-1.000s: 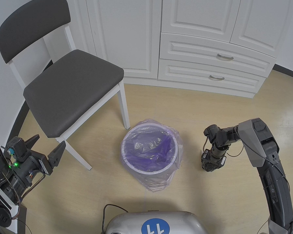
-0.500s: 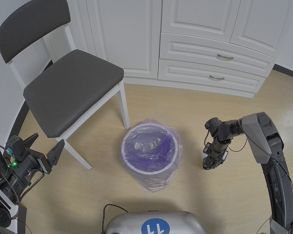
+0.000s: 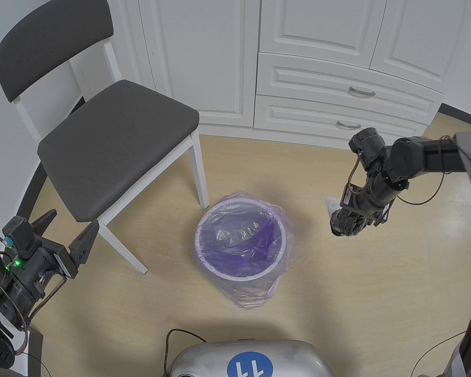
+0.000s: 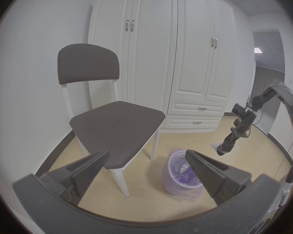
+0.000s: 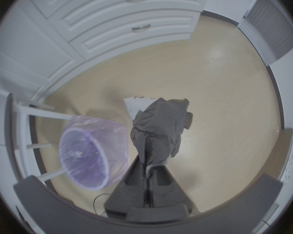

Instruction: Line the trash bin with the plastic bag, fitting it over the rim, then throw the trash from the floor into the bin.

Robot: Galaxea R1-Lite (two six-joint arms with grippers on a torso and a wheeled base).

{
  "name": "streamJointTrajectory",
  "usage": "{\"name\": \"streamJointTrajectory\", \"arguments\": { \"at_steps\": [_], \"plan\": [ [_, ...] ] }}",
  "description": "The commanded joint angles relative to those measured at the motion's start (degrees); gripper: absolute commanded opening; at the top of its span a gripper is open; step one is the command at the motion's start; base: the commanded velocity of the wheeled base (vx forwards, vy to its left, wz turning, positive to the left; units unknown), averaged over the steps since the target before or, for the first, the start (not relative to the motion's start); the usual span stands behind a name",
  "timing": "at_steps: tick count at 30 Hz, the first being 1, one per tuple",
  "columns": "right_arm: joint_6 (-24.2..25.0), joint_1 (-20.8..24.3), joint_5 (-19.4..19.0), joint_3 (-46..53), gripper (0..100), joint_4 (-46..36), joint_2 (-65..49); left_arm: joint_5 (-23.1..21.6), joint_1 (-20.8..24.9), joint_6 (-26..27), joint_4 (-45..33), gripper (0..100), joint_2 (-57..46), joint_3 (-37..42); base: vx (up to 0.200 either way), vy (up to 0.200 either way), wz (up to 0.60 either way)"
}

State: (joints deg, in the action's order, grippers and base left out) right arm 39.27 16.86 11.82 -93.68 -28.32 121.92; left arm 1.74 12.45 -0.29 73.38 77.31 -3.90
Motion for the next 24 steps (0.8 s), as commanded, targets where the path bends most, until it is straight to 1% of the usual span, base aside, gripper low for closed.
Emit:
{"name": "streamJointTrajectory", "arguments": {
  "at_steps": [1, 2, 3, 5, 7, 8, 9, 11, 13, 16, 18, 20, 21, 22, 23, 24],
  "plan": [
    [-2.0, 8.4, -1.4, 10.0, 0, 3.4, -17.2, 0.0, 0.4, 0.9, 0.2, 100, -1.6, 0.1, 0.000, 0.000, 0.00],
    [-1.5, 9.7, -2.7, 11.5, 0, 6.0, -17.5, 0.0, 0.6, 1.2, 0.2, 100, -1.9, 0.2, 0.000, 0.000, 0.00],
    [-1.4, 10.0, -3.1, 11.9, 0, 6.8, -17.5, 0.0, 0.6, 1.3, 0.0, 100, -2.1, 0.2, 0.000, 0.000, 0.00],
    [-1.3, 12.1, -6.5, 16.3, 0, 14.5, -16.9, 0.1, 2.4, 1.5, -0.1, 100, -2.7, 0.1, 0.000, 0.000, 0.00],
    [-1.3, 14.1, -7.9, 19.9, 0, 21.4, -16.3, 0.1, 3.1, 1.6, -0.1, 100, -3.6, 0.1, 0.000, 0.000, 0.00],
    [-1.3, 14.1, -7.9, 19.9, 0, 21.4, -16.3, 0.1, 3.1, 1.6, -0.1, 100, -3.6, 0.1, 0.000, 0.000, 0.00],
    [-1.2, 15.8, -8.0, 22.8, 0, 26.9, -15.7, 0.1, 3.7, 1.6, -0.1, 100, -4.2, 0.2, 0.000, 0.000, 0.00],
    [-1.0, 17.7, -7.9, 24.8, 0, 31.2, -15.0, 0.1, 4.3, 1.6, -0.1, 100, -4.6, 0.1, 0.000, 0.000, 0.00],
    [-1.2, 19.2, -7.7, 25.5, 0, 33.4, -14.3, 0.1, 4.4, 1.7, -0.1, 100, -4.8, 0.0, 0.000, 0.000, 0.00],
    [-2.4, 21.2, -8.2, 23.2, 0, 33.3, -12.5, 0.1, 4.4, 2.1, -0.1, 100, -5.0, -0.4, 0.000, 0.000, 0.00],
    [-5.1, 22.3, -8.6, 18.5, 0, 31.9, -10.1, 0.1, 4.3, 3.1, -0.1, 100, -5.0, -1.0, 0.000, 0.000, 0.00],
    [-8.2, 22.8, -8.6, 14.3, 0, 28.0, -7.9, 0.1, 4.3, 4.2, -0.1, 100, -5.2, -1.3, 0.000, 0.000, 0.00],
    [-8.4, 22.8, -8.6, 13.9, 0, 27.5, -7.7, 0.1, 4.2, 4.3, -0.1, 100, -5.2, -1.4, 0.000, 0.000, 0.00],
    [-10.1, 24.0, -8.6, 7.4, 0, 20.6, -5.0, 0.1, 3.9, 5.2, -0.1, 100, -5.5, -1.9, 0.000, 0.000, 0.00],
    [-10.3, 24.7, -8.4, 4.1, 0, 17.1, -3.4, 0.1, 3.9, 5.3, -0.1, 100, -5.8, -2.2, 0.000, 0.000, 0.00],
    [-10.3, 25.0, -8.2, 2.3, 0, 15.2, -2.7, 0.1, 3.9, 5.4, -0.1, 100, -5.8, -2.2, 0.000, 0.000, 0.00]
  ]
}}
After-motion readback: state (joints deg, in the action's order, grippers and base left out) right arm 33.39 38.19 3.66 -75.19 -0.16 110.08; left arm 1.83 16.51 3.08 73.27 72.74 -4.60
